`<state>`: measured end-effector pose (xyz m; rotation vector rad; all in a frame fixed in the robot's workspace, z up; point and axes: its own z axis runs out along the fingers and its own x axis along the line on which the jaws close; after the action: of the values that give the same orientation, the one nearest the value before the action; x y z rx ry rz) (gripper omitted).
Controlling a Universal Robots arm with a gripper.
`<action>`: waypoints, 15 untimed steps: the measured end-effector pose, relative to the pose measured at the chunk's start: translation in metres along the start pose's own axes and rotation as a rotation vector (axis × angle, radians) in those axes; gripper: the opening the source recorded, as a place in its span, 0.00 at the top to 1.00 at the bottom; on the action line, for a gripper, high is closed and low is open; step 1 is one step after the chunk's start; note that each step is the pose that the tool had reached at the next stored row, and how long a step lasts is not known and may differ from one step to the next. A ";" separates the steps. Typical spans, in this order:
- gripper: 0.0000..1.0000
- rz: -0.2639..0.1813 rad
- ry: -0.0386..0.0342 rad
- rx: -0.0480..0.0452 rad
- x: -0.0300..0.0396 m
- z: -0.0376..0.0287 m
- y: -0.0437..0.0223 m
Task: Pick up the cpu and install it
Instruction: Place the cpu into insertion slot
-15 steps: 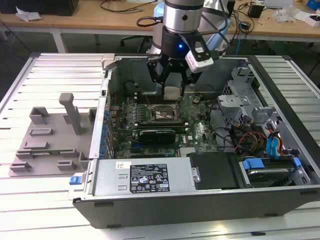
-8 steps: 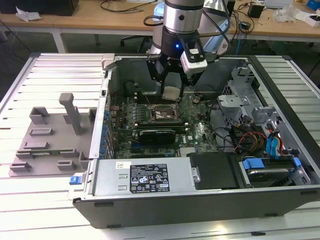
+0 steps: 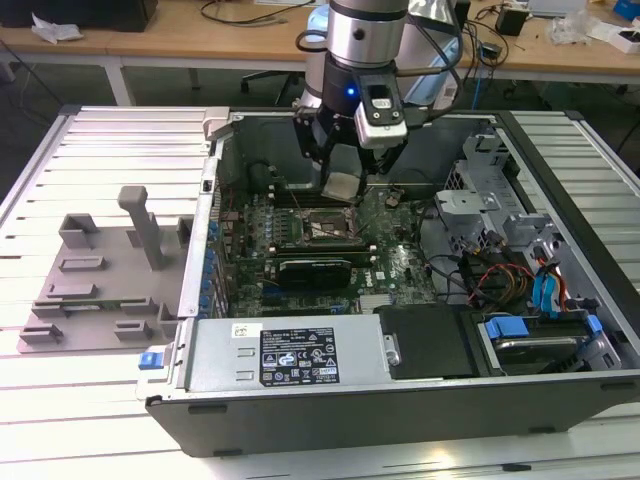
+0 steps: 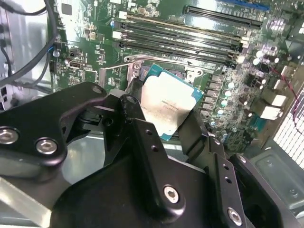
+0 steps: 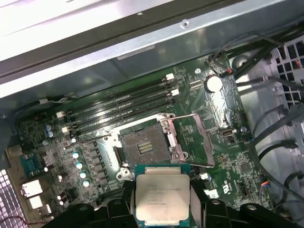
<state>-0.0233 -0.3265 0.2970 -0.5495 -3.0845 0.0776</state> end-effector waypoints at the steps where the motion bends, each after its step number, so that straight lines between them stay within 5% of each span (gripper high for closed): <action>1: 0.45 0.014 0.0007 0.0000 0.0000 0.0000 0.0000; 15: 0.45 0.201 0.0093 0.0021 0.0000 0.0002 0.0000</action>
<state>-0.0233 -0.3265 0.2968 -0.8556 -3.0093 0.0790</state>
